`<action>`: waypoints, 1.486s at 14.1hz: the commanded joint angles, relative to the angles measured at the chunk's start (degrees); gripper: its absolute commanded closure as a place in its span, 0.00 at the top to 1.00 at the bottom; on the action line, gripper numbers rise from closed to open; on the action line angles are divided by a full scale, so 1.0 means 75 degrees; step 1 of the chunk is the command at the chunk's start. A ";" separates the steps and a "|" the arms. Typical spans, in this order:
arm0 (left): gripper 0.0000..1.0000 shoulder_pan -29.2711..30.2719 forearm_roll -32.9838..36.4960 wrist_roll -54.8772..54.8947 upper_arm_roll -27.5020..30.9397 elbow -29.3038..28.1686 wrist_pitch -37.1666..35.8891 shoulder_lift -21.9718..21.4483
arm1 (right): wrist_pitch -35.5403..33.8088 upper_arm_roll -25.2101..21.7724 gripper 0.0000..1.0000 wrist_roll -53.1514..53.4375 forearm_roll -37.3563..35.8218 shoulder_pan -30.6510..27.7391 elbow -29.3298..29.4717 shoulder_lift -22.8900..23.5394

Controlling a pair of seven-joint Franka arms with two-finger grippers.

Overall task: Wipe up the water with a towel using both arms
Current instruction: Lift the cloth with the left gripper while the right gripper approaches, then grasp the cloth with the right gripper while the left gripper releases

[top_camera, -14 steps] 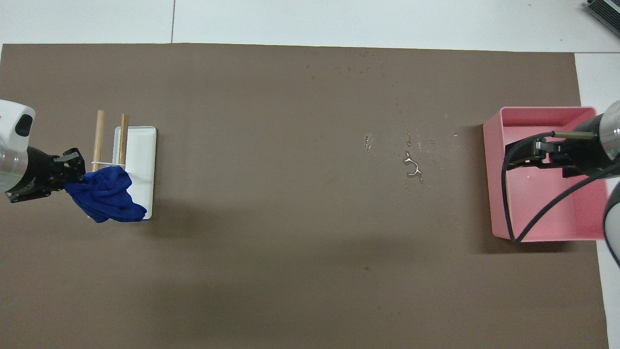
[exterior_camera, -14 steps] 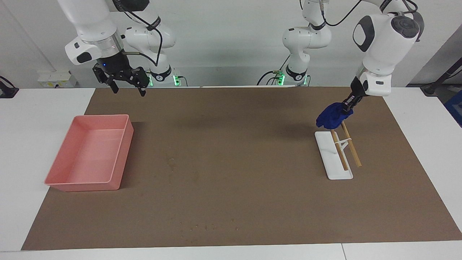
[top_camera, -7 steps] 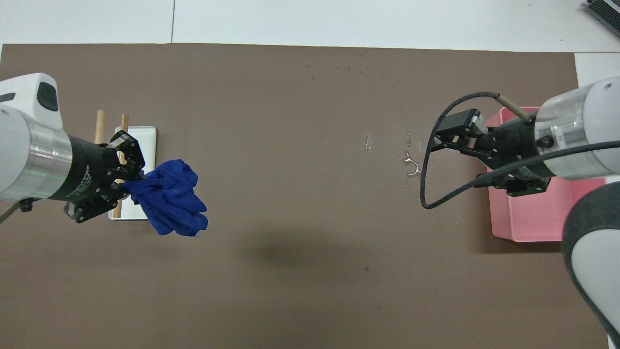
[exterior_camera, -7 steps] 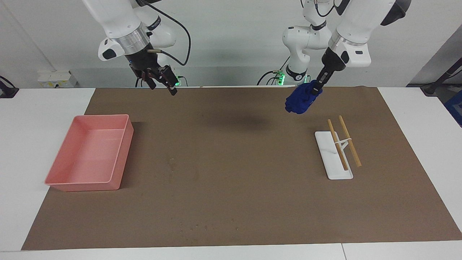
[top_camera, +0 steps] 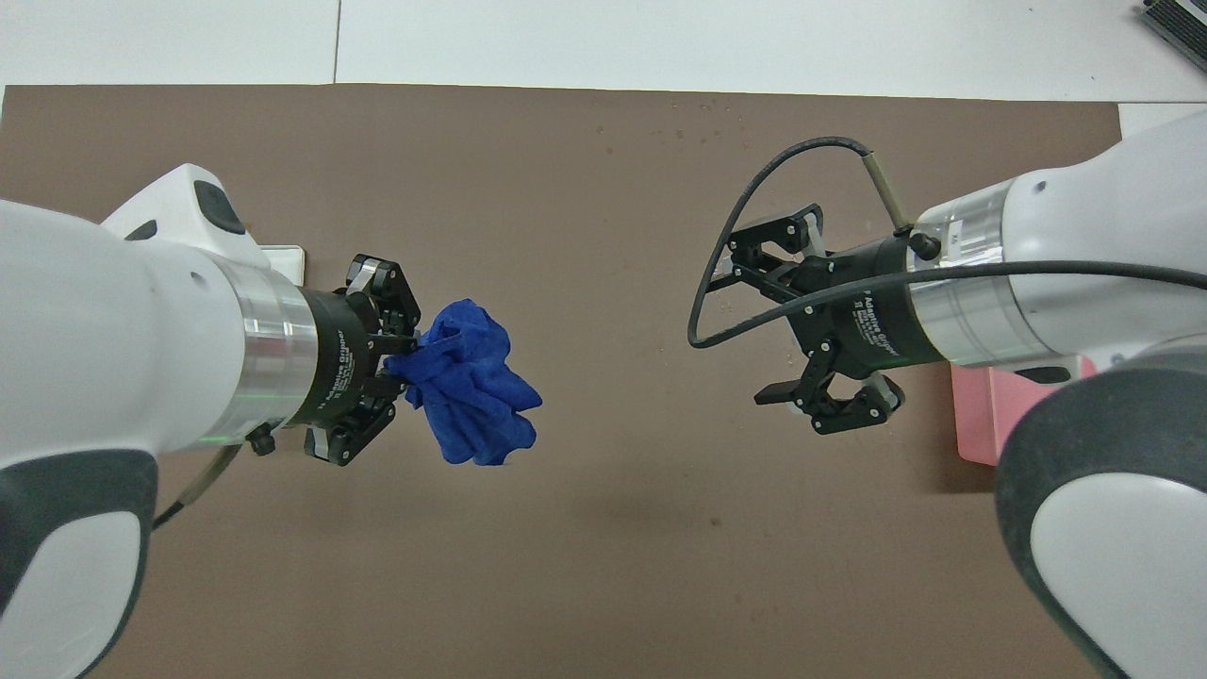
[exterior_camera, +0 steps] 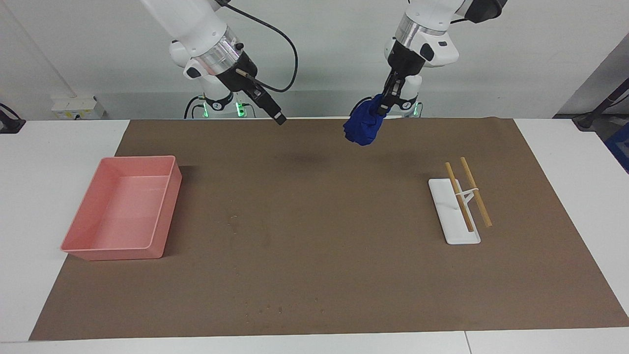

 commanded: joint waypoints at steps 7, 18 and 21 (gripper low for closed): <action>0.00 -0.0048 -0.0513 -0.3091 -0.0649 0.1013 0.1546 -0.0066 | 0.0885 -0.0008 0.95 0.2548 0.0923 0.0415 -0.0458 0.0103; 0.00 -0.0048 -0.0501 -0.3422 -0.1189 0.0323 0.2310 -0.0546 | 0.1120 -0.0020 0.96 0.2596 0.1312 0.0451 0.0139 0.0233; 0.00 -0.0059 -0.0501 -0.3387 -0.1189 0.0170 0.2299 -0.0640 | 0.1121 -0.0020 0.94 0.2584 0.1287 0.0533 0.0233 0.0233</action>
